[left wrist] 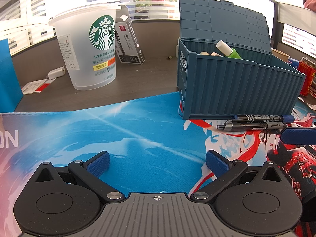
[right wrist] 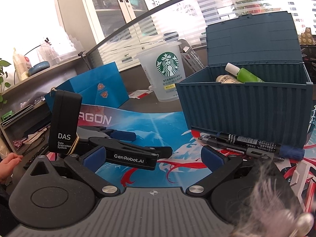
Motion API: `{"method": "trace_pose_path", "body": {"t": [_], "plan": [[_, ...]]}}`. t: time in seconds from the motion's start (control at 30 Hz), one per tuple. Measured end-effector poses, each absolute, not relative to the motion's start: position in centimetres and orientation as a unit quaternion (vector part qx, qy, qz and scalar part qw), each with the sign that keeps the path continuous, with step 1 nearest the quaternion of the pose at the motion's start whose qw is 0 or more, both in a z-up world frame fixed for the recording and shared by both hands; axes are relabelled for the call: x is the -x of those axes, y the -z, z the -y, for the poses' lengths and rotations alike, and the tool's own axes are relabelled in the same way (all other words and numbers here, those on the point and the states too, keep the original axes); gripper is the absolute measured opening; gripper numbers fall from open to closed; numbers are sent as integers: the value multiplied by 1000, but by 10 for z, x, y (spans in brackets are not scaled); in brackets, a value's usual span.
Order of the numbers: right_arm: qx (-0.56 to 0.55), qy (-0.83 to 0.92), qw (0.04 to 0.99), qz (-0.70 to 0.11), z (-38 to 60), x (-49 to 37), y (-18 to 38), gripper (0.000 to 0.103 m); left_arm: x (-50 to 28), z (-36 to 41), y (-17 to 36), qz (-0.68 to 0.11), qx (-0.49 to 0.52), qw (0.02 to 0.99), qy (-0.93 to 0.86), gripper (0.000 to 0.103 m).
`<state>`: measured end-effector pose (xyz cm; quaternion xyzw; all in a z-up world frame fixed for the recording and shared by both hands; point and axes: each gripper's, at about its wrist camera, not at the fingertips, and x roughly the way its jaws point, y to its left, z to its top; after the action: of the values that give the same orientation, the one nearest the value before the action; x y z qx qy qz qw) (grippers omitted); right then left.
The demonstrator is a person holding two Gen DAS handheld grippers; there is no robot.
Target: Organize rigid objects
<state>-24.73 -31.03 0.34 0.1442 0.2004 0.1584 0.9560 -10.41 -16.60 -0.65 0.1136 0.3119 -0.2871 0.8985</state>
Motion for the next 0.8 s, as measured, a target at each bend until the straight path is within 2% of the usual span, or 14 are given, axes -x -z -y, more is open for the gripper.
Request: {"method": "trace_pose_path", "body": {"t": [0.8], "plan": [[-141,-160,956,-201,310,247,-5,103,105,167,6,-312,-114,899,287,103]]}}
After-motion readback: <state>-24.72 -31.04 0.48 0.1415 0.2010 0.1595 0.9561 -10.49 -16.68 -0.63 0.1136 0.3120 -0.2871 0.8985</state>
